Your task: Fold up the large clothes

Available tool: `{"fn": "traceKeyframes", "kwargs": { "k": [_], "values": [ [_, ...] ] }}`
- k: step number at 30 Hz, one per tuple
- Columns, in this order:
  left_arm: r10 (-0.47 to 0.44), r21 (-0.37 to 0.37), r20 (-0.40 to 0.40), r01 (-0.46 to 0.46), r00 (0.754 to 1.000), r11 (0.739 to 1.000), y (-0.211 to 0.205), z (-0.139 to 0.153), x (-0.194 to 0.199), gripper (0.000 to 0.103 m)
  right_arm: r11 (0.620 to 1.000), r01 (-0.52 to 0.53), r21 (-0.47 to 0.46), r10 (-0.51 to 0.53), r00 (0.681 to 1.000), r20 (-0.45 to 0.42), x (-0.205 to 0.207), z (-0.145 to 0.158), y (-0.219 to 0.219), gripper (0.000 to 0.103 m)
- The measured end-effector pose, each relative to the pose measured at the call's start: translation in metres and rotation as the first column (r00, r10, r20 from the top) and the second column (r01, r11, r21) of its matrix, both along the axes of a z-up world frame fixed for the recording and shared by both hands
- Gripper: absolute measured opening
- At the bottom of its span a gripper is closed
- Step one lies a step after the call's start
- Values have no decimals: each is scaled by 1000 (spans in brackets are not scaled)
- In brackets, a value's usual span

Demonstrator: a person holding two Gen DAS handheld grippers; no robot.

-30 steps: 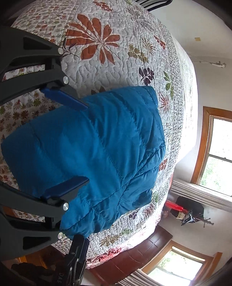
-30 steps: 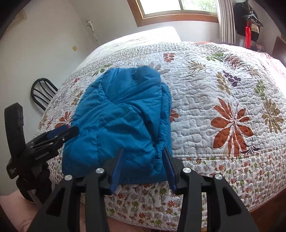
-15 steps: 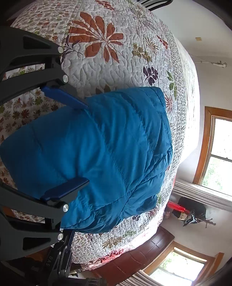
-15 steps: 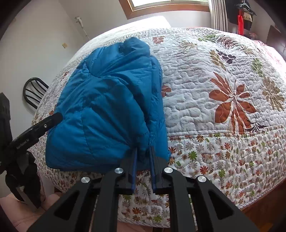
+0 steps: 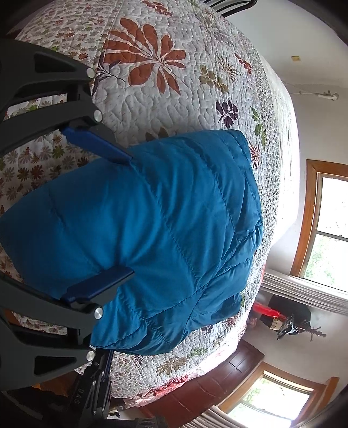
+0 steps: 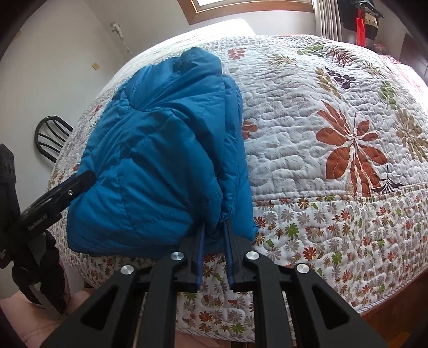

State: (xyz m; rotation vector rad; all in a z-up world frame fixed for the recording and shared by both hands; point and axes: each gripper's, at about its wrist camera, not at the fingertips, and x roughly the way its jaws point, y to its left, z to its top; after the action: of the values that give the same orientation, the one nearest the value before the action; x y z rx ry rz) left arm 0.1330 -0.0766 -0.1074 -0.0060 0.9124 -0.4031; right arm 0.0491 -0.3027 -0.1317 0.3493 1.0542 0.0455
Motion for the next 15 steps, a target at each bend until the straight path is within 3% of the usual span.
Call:
{"fn": "traceKeyframes", "kwargs": {
  "k": [4,8,9,10,11,15],
  "values": [
    [-10,-25,-26,9,1000,1000,8,3,5,80,1000,-2,5,2,1000,23,-4,12,-5,18],
    [8,-67,-41,-11,999,998,29,12,14,80,1000,8,-25,-5,995,99,-10,41,-11,24],
    [20,-67,-37,-22,999,997,32,14,16,81,1000,7,-19,-5,992,123,-10,49,-14,34],
    [31,-66,-28,-33,999,997,36,16,18,82,1000,6,-9,-4,990,141,-8,56,-16,51],
    [36,-62,-21,-37,999,997,38,17,21,83,1000,2,-3,-2,987,160,-4,63,-17,57],
    [23,-56,-43,-26,999,998,41,16,32,87,999,-32,35,27,987,157,26,69,-24,64]
  ]
}}
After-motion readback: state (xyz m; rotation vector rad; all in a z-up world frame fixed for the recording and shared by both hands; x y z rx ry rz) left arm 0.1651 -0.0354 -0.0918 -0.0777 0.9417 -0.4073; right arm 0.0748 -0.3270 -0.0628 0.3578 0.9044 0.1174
